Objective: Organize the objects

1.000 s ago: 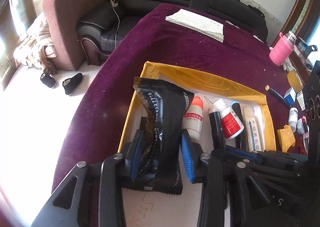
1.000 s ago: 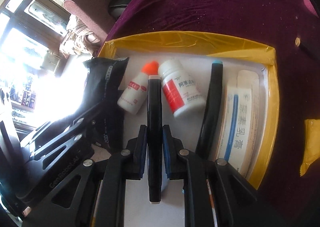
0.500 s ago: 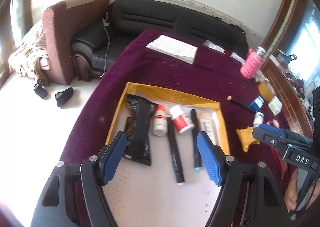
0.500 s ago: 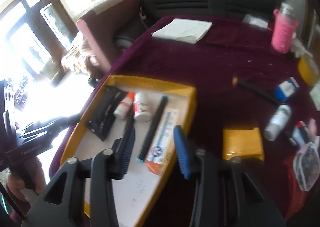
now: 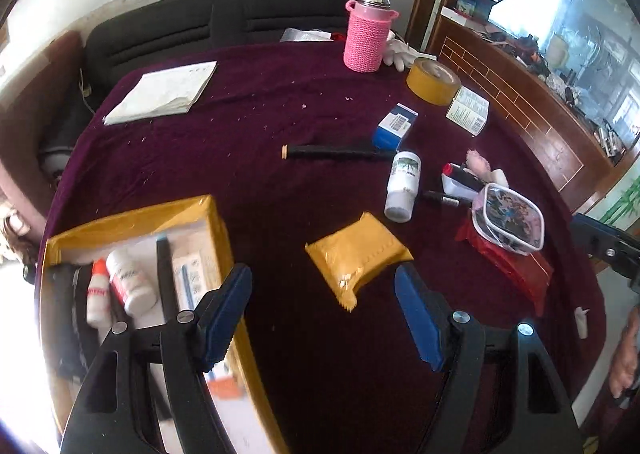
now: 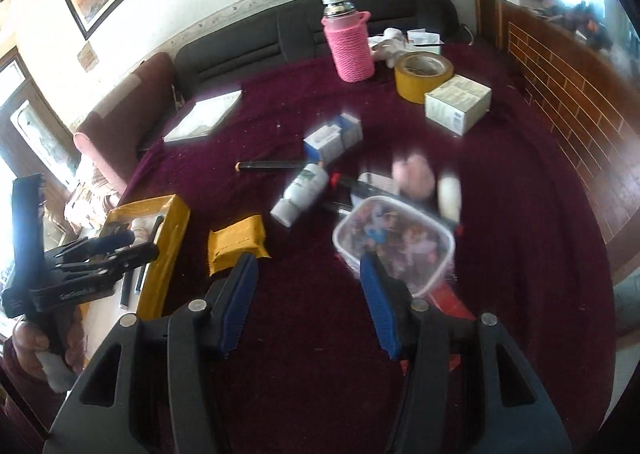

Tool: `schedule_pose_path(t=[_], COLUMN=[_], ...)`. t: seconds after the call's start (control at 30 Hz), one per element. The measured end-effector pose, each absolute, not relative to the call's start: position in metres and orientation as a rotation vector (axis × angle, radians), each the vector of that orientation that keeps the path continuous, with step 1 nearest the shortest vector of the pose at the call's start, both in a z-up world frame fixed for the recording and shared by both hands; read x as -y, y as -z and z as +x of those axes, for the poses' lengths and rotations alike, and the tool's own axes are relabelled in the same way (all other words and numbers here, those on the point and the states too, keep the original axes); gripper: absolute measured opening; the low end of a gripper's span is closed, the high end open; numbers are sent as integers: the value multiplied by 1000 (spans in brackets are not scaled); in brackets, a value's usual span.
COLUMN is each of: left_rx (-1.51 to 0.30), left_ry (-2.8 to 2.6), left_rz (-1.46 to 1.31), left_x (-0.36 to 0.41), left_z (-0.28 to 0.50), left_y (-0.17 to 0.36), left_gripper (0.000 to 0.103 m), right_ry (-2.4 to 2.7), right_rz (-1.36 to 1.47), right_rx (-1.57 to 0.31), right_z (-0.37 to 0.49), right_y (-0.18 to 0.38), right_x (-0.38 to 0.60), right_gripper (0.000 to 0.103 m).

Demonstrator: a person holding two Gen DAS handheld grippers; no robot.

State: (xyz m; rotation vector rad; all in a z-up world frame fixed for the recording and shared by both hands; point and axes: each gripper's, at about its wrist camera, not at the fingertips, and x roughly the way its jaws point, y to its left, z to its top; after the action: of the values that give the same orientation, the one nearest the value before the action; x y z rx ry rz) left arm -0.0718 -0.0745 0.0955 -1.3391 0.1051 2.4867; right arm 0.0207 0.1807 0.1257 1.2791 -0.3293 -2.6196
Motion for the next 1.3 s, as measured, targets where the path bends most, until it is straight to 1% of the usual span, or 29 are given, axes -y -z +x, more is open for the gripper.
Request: schedule_pose_path(t=[0.07,0.23,0.33,0.37,0.47,0.57,0.67,0.8,0.93,1.03,1.07,1.13,1.2,1.3], left_rx=[-175,53,85,111,105,-25,-53,-4,-15,95,105,55,-69,-135], left_ry=[-2524,-2509,-2436,-2406,-2265,-2199,-2212,-2388,-2398,-2261,-2213,-2142,-2136,-2033], left_rz=[-1355,-1484,-1580,-1564,-1571,-1516,-1436,-1354,-1407,-1477,-1500,-1521,-1501,-1500], left_x=[60,64,59,58,50,38,39,52,44,42,41,34,27,21], left_z=[-95,-142,-145,-140,-119,-88,-66,-68,-95,-105,-103,-93,-76,-53], left_y=[-82,-44,-23,-21,-19,-29,-48,-61,-43,-28,-25,-19,-20,-23], left_gripper=[68,68,68,68,68,68,68,68,68,68,68,68,68,68], right_ry=[2641,2629,2619,2617,2600,2577,2558,2547,2541,2542,2547,2561,2571,2558], right_rz=[1285,1287,1288,1288,1290,1299,1308,1311,1311,1309,1308,1308,1313,1322], right_rx=[346,418,453,458,477,479,467,470,472,449,437,409,394,408], right_z=[24,29,26,25,21,16,13,13,13,15,16,17,15,9], right_y=[-125,-117,-112,-110,-103,-96,-92,-91,-91,-95,-97,-101,-102,-100], right_x=[-200,-236,-246,-248,-249,-246,-240,-232,-223,-217,-215,-214,-214,-213], right_gripper=[52,52,52,52,52,52,52,52,52,52,52,52,52,52])
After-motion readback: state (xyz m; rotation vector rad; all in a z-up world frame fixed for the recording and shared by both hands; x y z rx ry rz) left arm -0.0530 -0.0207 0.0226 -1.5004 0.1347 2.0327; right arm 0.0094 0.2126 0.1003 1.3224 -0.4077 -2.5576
